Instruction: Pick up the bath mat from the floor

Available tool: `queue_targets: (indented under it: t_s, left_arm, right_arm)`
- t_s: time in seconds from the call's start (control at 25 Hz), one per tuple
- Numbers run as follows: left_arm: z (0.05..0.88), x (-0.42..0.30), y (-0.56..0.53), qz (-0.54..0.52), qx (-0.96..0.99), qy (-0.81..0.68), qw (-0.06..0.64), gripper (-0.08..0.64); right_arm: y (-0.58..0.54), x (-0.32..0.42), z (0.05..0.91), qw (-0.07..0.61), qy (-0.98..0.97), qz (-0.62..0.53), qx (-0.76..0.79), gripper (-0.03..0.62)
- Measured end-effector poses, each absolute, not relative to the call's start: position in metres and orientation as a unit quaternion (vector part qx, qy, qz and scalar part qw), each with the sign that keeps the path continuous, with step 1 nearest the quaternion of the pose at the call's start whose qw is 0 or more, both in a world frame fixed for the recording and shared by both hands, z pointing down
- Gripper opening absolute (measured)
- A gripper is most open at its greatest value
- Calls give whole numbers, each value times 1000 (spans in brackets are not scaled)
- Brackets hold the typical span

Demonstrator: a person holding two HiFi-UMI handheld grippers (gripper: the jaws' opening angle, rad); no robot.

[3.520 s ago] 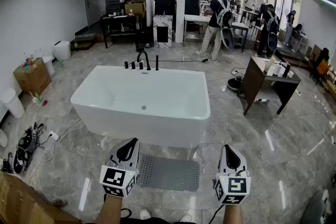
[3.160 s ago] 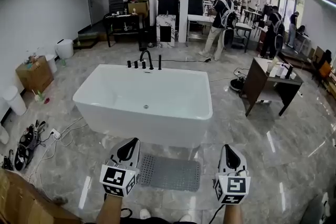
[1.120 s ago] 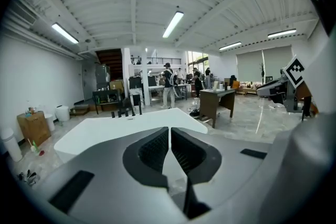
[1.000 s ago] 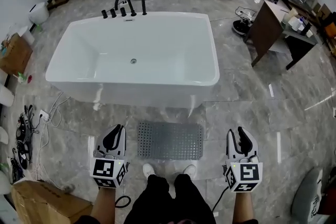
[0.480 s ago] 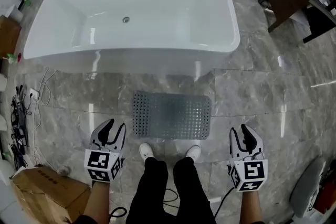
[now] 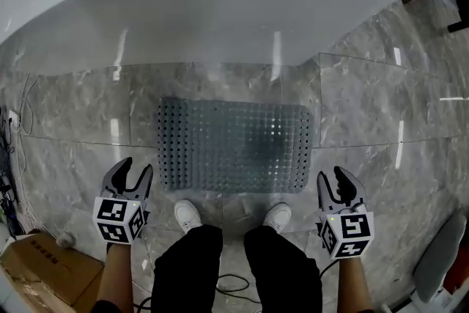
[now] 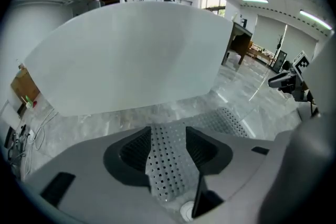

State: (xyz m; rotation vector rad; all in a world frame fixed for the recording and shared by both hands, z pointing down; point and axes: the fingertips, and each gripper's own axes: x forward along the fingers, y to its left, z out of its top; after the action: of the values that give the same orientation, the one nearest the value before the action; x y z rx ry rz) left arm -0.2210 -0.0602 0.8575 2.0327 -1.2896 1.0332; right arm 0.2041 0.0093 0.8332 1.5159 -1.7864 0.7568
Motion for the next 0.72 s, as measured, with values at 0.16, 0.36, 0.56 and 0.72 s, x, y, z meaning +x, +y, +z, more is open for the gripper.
queue_targets:
  t_s: [0.16, 0.36, 0.56, 0.72]
  left_arm:
    - [947, -233, -57, 397, 741, -469, 271, 214]
    - [1042, -248, -59, 420, 730, -465, 273, 236]
    - [1111, -261, -64, 425, 719, -469, 288, 259]
    - [1152, -272, -65, 419, 707, -473, 318, 301]
  right_arm:
    - [26, 211, 930, 353, -671, 316, 570, 169]
    - [32, 231, 1025, 362, -644, 330, 587, 183]
    - [30, 241, 1097, 373, -637, 336, 585, 201]
    - [29, 253, 1147, 386, -625, 352, 580, 218]
